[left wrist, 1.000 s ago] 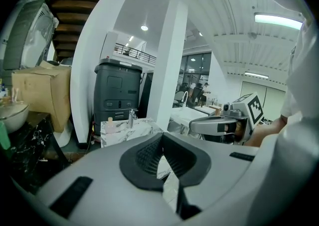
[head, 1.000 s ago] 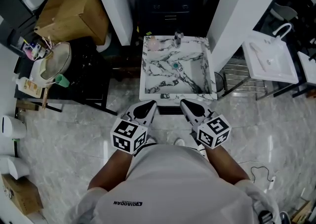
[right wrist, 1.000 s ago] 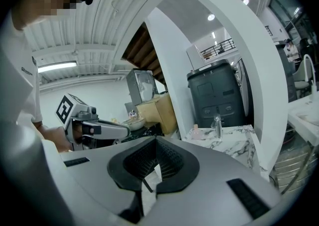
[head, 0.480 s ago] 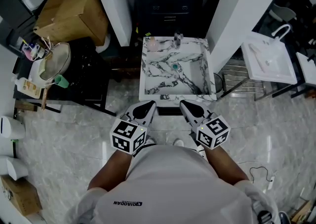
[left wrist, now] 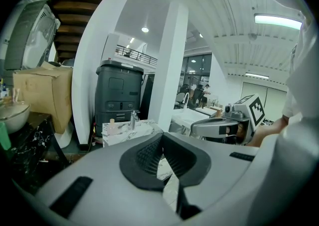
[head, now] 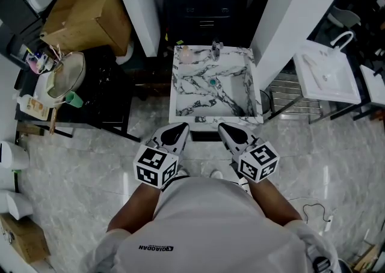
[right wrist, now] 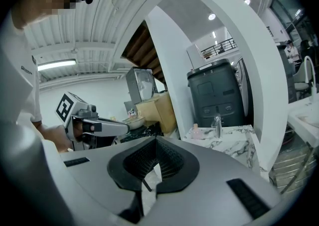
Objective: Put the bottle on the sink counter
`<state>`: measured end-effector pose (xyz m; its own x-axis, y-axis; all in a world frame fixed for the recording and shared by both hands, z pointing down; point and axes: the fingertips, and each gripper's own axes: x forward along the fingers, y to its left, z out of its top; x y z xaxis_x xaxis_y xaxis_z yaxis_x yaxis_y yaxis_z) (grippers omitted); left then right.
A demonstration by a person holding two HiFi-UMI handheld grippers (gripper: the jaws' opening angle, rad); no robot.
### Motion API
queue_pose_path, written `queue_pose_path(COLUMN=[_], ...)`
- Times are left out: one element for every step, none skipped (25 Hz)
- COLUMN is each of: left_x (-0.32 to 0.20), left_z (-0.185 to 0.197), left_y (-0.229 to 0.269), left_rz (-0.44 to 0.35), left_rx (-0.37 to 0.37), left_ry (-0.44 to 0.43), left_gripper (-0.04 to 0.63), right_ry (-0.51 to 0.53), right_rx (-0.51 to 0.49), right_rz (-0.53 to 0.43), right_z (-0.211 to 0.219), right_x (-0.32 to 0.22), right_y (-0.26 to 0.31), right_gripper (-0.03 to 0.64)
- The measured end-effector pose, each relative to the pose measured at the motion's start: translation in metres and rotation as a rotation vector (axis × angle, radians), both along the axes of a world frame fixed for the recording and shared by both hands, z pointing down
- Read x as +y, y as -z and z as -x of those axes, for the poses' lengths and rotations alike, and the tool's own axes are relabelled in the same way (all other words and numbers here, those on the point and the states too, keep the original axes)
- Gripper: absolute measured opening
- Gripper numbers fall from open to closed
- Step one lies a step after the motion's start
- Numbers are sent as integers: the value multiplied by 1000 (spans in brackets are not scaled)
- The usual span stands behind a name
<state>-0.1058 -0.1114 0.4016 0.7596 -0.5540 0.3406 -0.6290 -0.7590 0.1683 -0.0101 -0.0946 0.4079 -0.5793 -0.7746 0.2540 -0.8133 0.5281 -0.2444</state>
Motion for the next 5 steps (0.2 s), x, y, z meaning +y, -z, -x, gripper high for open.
queue_pose_path(left_x=[0, 0, 0, 0, 0], left_z=[0, 1, 1, 1, 1], left_y=[0, 0, 0, 0, 0], left_rz=[0, 1, 1, 1, 1], left_rx=[0, 1, 1, 1, 2], left_ry=[1, 2, 2, 3, 3], left_gripper=[14, 14, 14, 14, 14], right_ry=[-1, -1, -2, -3, -4], right_rx=[0, 0, 0, 0, 0], right_rz=[-1, -1, -1, -1, -1], right_z=[0, 0, 1, 1, 1], right_x=[0, 0, 0, 0, 0], right_y=[0, 1, 1, 1, 1], right_gripper=[40, 40, 40, 40, 40])
